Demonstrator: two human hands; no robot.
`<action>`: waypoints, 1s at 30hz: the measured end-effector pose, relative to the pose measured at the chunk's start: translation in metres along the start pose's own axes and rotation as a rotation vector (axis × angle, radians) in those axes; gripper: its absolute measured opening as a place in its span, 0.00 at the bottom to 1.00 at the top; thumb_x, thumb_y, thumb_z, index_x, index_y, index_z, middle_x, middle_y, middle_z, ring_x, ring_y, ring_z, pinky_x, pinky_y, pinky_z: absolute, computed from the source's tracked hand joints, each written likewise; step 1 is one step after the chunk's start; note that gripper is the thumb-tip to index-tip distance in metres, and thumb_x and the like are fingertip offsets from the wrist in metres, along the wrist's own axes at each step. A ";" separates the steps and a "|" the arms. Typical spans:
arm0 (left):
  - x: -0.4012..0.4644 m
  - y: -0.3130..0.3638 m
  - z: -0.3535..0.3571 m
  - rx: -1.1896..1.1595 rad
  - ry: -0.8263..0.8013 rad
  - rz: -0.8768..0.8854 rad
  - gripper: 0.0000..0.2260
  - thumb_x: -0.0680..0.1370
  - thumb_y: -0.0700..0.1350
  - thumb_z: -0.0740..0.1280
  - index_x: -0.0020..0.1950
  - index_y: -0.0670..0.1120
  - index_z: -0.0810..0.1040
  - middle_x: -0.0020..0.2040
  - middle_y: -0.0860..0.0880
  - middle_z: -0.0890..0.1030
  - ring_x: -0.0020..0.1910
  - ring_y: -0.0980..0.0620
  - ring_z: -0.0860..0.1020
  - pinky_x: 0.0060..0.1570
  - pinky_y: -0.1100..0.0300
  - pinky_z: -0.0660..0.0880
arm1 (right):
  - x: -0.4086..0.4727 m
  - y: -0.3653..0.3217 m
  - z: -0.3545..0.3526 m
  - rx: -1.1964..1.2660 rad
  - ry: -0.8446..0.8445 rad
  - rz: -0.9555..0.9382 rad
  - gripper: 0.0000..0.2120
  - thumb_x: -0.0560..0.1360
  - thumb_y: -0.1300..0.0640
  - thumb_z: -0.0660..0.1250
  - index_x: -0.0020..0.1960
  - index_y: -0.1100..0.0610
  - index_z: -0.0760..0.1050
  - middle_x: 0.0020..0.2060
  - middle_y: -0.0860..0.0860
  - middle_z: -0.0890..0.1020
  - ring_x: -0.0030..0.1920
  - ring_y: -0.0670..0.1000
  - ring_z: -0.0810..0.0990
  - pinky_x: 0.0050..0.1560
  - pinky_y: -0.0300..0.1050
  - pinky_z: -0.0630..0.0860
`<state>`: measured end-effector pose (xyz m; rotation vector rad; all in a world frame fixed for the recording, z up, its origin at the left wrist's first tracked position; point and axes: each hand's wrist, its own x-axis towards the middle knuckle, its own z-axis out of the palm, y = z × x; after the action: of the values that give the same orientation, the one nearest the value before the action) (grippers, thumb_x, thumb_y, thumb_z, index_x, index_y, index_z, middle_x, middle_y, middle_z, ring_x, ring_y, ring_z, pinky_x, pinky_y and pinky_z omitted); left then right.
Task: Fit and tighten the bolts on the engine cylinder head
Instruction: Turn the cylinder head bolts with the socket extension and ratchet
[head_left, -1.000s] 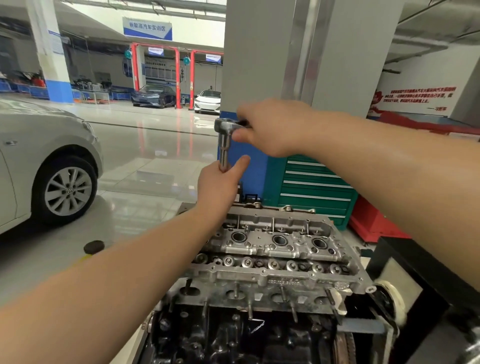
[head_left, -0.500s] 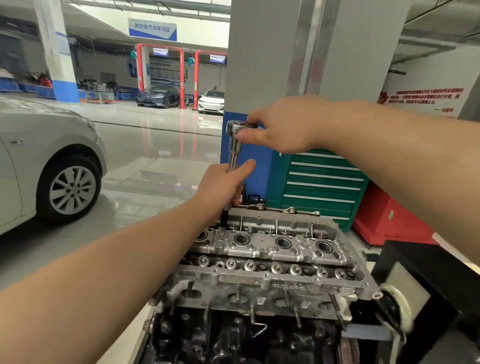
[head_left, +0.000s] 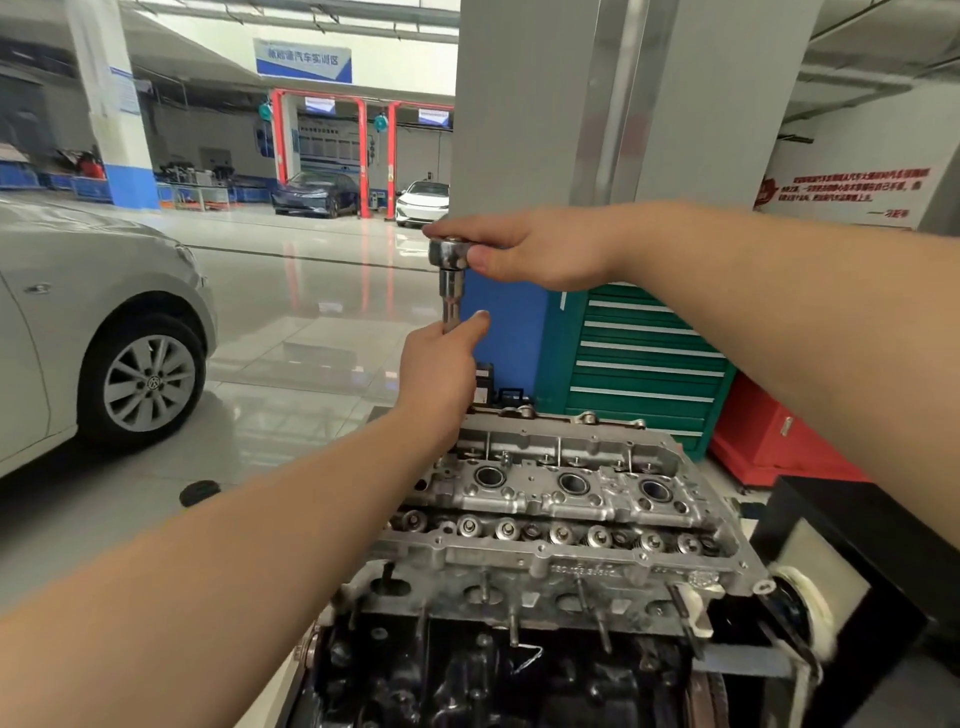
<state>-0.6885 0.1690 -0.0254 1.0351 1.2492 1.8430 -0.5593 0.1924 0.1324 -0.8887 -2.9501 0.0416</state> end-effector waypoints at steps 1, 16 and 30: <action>0.001 0.000 -0.001 -0.001 -0.023 -0.006 0.19 0.80 0.49 0.71 0.35 0.49 0.64 0.30 0.47 0.63 0.26 0.49 0.60 0.29 0.57 0.58 | 0.001 0.000 0.002 -0.022 0.040 0.019 0.23 0.86 0.40 0.52 0.80 0.36 0.58 0.79 0.41 0.65 0.77 0.46 0.64 0.77 0.48 0.59; -0.014 -0.006 0.005 0.086 0.064 0.069 0.21 0.77 0.58 0.70 0.36 0.49 0.64 0.34 0.44 0.66 0.33 0.48 0.64 0.36 0.51 0.62 | -0.016 -0.039 0.007 -0.236 0.195 0.234 0.21 0.85 0.40 0.55 0.53 0.56 0.76 0.44 0.52 0.78 0.39 0.52 0.73 0.38 0.47 0.67; -0.008 0.003 0.007 0.127 0.026 0.020 0.17 0.76 0.54 0.68 0.36 0.49 0.63 0.31 0.47 0.62 0.30 0.47 0.60 0.35 0.52 0.58 | -0.005 -0.044 0.022 -0.534 0.411 0.210 0.26 0.80 0.31 0.54 0.35 0.51 0.64 0.32 0.49 0.70 0.32 0.49 0.67 0.31 0.44 0.58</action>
<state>-0.6794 0.1641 -0.0233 1.0978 1.3906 1.8167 -0.5813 0.1528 0.1120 -1.0940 -2.4952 -0.8434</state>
